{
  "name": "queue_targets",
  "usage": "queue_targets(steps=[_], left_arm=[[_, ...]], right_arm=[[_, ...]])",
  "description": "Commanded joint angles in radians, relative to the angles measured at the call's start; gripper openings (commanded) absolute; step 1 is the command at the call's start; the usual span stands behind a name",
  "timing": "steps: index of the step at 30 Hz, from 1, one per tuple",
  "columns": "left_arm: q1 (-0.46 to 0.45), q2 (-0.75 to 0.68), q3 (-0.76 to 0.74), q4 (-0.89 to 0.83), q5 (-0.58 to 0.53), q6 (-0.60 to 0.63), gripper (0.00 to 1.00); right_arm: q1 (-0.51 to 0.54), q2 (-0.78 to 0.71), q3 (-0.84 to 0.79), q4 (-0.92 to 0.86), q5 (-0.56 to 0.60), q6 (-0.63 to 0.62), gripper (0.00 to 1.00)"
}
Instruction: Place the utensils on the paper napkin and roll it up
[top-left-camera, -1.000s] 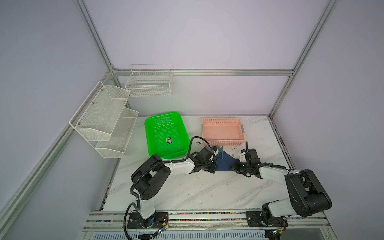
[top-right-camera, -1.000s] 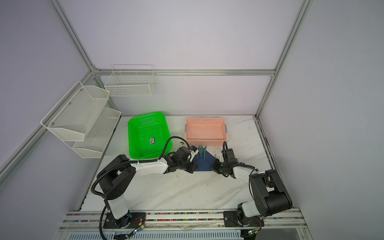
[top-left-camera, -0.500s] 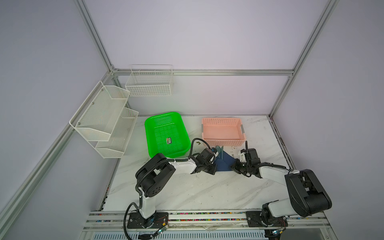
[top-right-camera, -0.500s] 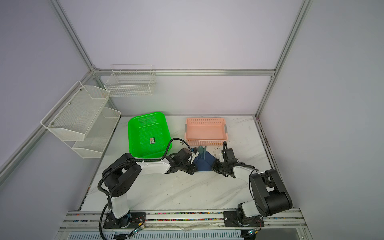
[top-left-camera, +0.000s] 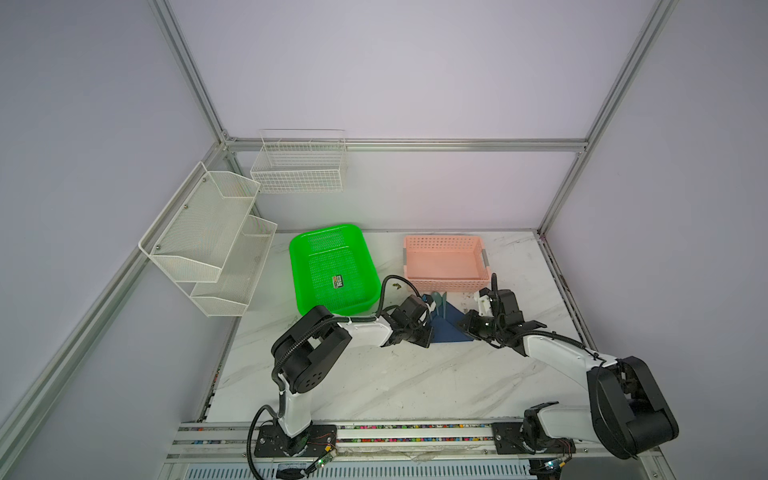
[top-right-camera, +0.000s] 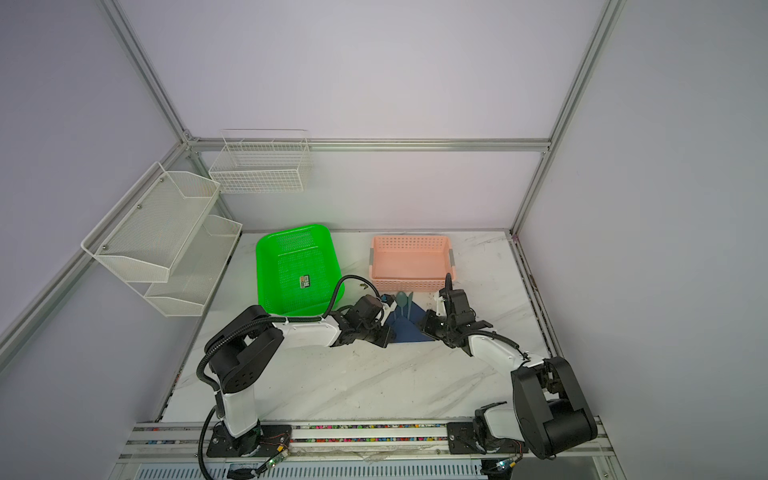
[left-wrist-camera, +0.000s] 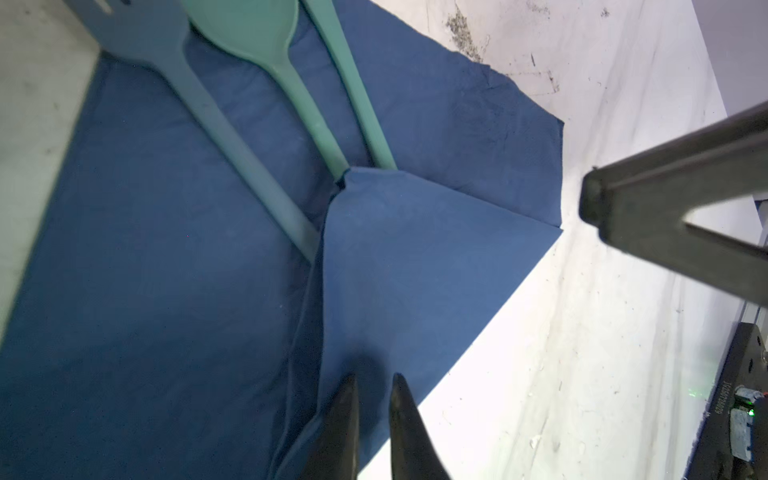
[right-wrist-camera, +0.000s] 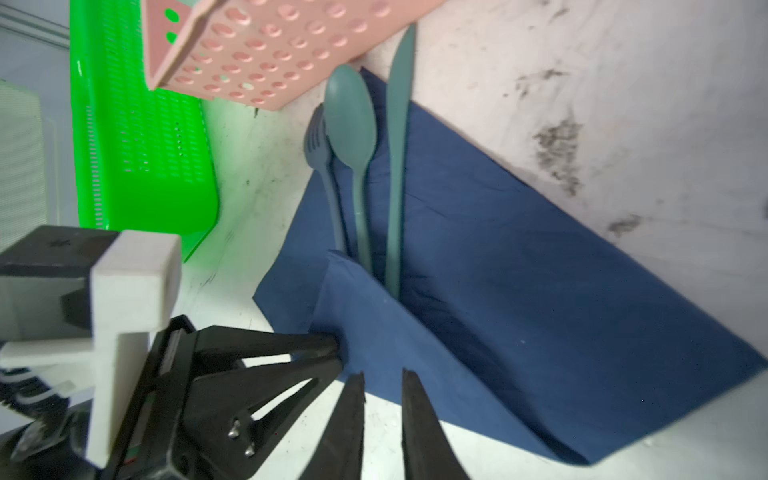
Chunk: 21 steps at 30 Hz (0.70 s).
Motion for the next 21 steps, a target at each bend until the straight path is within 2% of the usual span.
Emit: queue_targets(steps=[1, 5, 8, 21], left_arm=[[0.007, 0.006, 0.006, 0.025, 0.010, -0.012, 0.16], [0.008, 0.004, 0.003, 0.022, 0.005, -0.012, 0.16], [0.008, 0.001, 0.000, 0.022, 0.002, -0.012, 0.16], [0.011, 0.001, -0.007, 0.017, -0.006, -0.007, 0.16]], right_arm=[[0.032, 0.033, 0.027, -0.032, -0.026, -0.036, 0.19], [0.063, 0.100, 0.042, -0.036, -0.040, -0.052, 0.11], [0.072, 0.127, 0.042, -0.036, -0.038, -0.056, 0.00], [0.072, 0.222, 0.049, -0.074, 0.005, -0.114, 0.00]])
